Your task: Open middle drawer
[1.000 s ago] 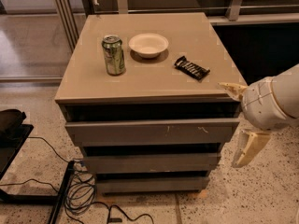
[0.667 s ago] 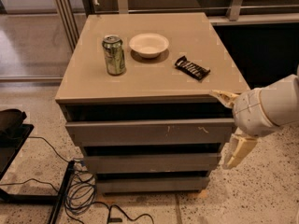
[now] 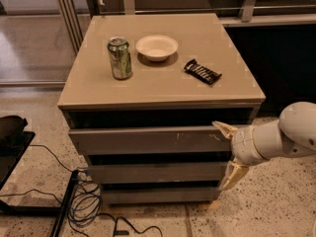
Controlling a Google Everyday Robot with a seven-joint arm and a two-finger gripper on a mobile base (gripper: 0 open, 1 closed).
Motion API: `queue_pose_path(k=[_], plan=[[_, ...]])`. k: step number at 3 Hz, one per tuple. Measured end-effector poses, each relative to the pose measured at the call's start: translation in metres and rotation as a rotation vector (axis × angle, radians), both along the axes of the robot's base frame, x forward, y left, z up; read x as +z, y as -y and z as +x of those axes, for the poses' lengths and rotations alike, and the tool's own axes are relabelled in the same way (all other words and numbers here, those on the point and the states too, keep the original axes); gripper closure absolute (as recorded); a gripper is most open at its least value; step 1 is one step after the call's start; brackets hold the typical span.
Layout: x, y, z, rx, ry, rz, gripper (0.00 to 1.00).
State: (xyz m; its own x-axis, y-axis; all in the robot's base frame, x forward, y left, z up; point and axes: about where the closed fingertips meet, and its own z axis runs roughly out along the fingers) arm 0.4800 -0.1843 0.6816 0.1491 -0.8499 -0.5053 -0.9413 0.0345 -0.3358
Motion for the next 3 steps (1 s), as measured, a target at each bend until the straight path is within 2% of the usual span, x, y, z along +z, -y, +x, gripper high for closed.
queue_pose_path(k=[1, 2, 3], plan=[[0.000, 0.000, 0.000, 0.000, 0.000, 0.000, 0.00], [-0.030, -0.004, -0.020, 0.002, -0.057, 0.024, 0.00], [-0.075, -0.014, -0.047, 0.006, -0.129, 0.051, 0.00]])
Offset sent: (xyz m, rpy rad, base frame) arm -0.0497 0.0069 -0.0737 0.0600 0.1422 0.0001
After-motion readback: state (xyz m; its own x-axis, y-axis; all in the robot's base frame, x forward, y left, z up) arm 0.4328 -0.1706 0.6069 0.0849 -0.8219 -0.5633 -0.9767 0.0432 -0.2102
